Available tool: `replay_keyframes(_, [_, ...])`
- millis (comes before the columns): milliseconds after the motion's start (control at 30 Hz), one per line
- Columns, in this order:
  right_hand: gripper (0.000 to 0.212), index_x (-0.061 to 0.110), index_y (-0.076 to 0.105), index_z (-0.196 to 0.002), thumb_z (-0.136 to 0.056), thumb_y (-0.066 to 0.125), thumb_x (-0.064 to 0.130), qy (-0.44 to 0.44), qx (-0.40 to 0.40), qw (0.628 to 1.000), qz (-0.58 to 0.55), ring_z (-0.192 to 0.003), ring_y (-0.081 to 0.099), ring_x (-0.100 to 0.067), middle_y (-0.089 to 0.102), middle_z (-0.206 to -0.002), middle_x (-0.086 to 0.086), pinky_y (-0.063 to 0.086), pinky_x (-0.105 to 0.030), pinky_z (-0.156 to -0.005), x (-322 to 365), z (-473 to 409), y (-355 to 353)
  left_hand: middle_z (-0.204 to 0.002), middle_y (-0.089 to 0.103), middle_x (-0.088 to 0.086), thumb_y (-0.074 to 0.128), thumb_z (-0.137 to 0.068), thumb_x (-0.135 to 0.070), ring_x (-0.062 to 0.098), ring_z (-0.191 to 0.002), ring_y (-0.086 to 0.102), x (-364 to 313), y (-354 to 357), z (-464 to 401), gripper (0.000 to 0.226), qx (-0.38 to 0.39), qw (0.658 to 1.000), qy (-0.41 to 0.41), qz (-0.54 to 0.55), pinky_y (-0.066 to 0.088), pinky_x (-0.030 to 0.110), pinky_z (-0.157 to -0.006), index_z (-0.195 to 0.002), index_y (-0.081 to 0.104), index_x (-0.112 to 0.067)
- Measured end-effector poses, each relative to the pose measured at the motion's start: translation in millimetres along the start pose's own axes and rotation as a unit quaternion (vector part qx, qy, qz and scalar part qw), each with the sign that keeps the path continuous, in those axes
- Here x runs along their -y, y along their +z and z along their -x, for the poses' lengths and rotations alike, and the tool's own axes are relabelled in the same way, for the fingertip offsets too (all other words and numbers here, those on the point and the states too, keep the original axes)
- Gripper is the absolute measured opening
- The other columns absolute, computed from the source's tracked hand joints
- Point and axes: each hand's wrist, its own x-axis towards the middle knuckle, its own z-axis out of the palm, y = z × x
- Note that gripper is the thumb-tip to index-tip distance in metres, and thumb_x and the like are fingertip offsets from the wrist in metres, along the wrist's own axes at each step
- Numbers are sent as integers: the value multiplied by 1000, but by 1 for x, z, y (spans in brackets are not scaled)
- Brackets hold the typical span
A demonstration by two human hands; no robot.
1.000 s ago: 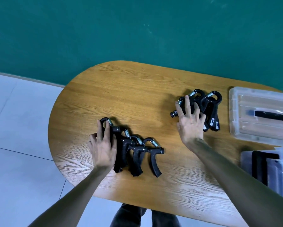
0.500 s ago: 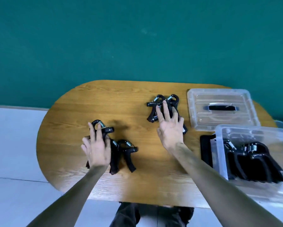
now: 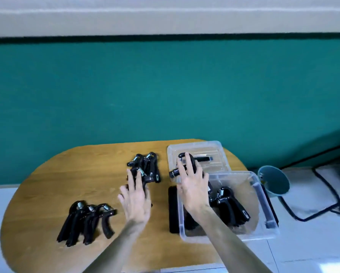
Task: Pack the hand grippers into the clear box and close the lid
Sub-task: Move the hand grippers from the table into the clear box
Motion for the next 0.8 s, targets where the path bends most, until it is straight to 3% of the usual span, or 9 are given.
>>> replay_keyframes(167, [91, 20, 39, -149, -67, 78, 13, 24, -10, 1000, 9, -126, 46, -40, 25, -162, -10, 48, -52, -81, -60, 24, -20, -167, 11, 10, 47, -101, -27, 28, -96, 40, -75, 12, 27, 57, 24, 997, 64, -24, 35, 42, -79, -156, 33, -19])
replay_keyframes(367, [94, 20, 40, -149, -64, 80, 16, 72, 24, 997, 8, -118, 52, -40, 29, -160, -10, 47, -51, -75, -123, 52, -9, -169, 4, 7, 39, -104, -33, 28, -106, 41, -137, 47, 60, 58, 63, 991, 105, -60, 36, 42, -90, -159, 22, -26])
replay_keyframes(467, [91, 21, 41, -148, -65, 78, 16, 89, 41, 995, 11, -117, 53, -39, 31, -160, -10, 47, -51, -74, -143, 64, 0, -169, -2, 5, 35, -105, -34, 27, -113, 40, -149, 68, 72, 59, 81, 988, 101, -80, 36, 41, -96, -159, 15, -28])
replay_keyframes(800, [89, 19, 38, -150, -68, 74, 18, 106, 89, 990, -5, -118, 52, -40, 29, -161, -11, 47, -51, -74, -186, 67, 43, -169, -2, 5, 35, -105, -32, 23, -109, 37, -169, 121, 81, 57, 116, 986, 68, -100, 27, 35, -84, -159, 16, -27])
